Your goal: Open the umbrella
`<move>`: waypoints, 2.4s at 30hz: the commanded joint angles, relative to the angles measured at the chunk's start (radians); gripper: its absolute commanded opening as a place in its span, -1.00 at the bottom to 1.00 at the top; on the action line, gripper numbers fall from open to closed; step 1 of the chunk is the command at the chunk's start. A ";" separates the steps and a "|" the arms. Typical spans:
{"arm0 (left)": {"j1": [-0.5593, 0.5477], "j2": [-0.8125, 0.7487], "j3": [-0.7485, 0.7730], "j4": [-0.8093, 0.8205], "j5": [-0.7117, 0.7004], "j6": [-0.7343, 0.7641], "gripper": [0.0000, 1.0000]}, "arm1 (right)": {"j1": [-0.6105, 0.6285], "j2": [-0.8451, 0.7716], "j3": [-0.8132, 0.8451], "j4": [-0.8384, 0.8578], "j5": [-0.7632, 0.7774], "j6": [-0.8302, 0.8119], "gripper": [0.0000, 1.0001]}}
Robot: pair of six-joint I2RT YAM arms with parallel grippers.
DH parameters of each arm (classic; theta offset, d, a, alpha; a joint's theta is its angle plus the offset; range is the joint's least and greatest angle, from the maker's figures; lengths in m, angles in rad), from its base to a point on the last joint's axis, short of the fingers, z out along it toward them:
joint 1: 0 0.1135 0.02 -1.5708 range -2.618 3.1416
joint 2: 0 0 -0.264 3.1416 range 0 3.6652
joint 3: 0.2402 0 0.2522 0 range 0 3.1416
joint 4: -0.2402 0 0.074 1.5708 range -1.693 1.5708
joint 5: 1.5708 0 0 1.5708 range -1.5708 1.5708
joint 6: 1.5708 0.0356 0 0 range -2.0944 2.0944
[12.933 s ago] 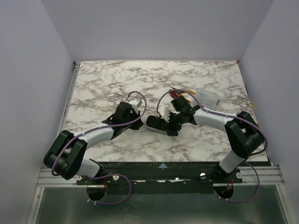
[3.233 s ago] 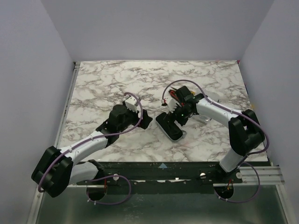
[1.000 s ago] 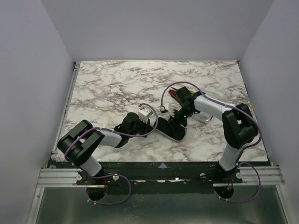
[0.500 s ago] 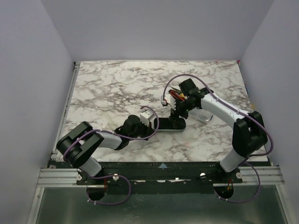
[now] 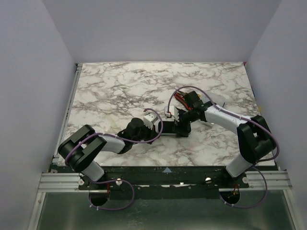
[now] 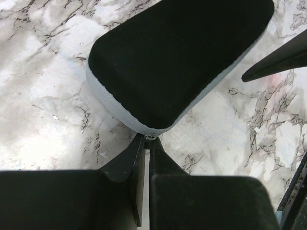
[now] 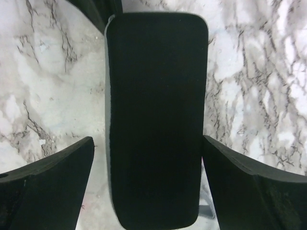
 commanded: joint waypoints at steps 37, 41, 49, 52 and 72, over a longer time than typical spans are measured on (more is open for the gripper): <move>0.017 -0.040 0.024 -0.054 0.039 0.106 -1.00 | -0.055 0.105 0.096 -0.187 -0.226 -0.705 0.74; -0.030 -0.060 -0.004 -0.033 -0.002 0.100 -1.00 | -0.100 0.039 0.109 -0.200 -0.285 -0.587 0.89; -0.061 -0.014 0.029 -0.021 -0.040 0.076 -1.00 | -0.165 -0.173 0.086 -0.191 -0.214 0.136 0.96; -0.087 0.013 0.048 -0.007 -0.056 0.047 -1.00 | -0.170 -0.209 0.058 -0.178 -0.070 0.445 0.95; -0.222 0.091 0.117 0.048 -0.137 0.062 -1.00 | -0.200 -0.002 0.009 -0.017 0.042 1.124 0.59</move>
